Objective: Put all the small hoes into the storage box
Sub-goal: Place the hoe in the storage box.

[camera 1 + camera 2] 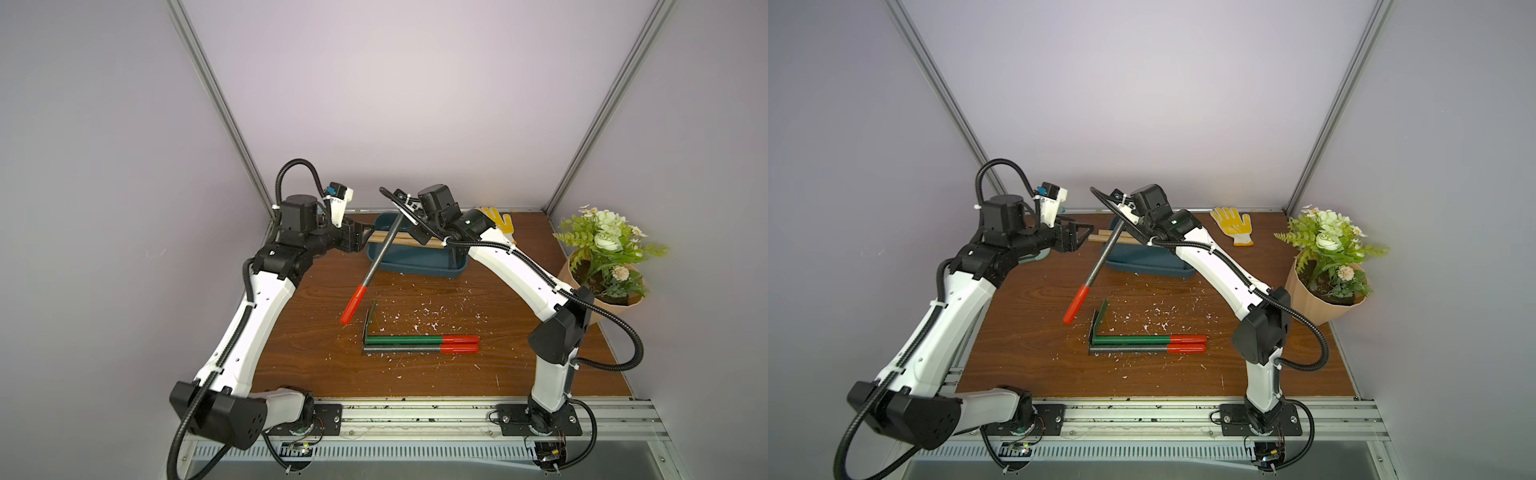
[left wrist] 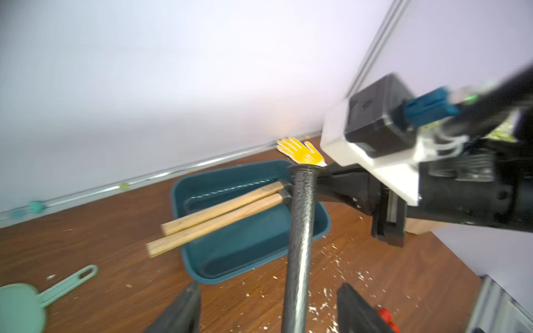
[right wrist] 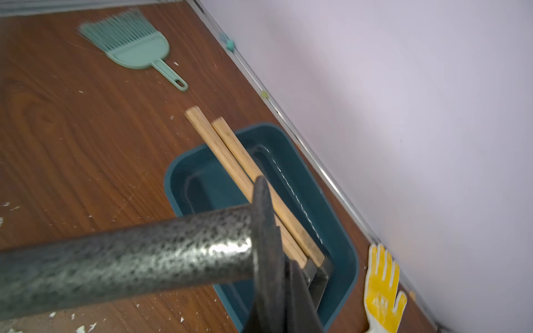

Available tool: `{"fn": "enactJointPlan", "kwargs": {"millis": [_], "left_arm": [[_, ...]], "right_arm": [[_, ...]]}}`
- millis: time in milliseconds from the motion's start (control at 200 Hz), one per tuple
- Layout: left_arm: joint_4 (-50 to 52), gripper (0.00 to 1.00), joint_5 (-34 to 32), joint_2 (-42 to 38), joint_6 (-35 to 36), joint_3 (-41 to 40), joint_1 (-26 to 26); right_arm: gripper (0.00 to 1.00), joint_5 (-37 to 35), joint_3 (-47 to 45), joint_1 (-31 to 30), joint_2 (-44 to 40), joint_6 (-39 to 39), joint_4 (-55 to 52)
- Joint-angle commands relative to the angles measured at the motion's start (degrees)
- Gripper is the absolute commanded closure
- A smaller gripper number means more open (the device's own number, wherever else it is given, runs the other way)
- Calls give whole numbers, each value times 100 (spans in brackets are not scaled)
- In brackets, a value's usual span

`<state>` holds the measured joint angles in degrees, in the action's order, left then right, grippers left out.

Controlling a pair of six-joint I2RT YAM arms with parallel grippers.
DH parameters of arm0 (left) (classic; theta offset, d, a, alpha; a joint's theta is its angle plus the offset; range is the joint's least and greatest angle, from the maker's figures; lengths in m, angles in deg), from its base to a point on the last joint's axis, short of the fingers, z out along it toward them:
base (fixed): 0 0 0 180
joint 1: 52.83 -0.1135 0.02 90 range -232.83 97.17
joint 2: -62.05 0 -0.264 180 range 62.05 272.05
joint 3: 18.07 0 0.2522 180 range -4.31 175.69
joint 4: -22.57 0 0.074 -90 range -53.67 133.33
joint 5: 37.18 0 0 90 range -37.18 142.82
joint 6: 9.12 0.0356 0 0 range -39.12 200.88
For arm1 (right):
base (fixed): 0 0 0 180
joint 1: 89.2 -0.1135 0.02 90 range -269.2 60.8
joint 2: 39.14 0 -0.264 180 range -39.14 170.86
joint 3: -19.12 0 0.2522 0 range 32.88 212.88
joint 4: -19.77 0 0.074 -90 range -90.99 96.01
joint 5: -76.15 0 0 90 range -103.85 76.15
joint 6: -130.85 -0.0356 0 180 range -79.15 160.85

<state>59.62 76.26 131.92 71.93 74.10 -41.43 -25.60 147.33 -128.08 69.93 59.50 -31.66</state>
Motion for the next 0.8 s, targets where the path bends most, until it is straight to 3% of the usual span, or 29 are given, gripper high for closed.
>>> {"fn": "enactJointPlan", "kwargs": {"millis": [0,280,565,796], "left_arm": [[-724,21,-1101,-217,-274,-150,-135],[-608,21,-1109,-60,-497,-203,-169],[-501,22,-1097,53,-495,-190,-190],[-580,22,-979,125,-551,-331,-245]], "right_arm": [[100,73,308,215,-121,-1335,318],[100,770,2860,727,1597,-3521,-1665],[100,1737,1820,1101,1538,-4538,-1300],[100,2474,2115,1605,1851,-4530,-1684]]}}
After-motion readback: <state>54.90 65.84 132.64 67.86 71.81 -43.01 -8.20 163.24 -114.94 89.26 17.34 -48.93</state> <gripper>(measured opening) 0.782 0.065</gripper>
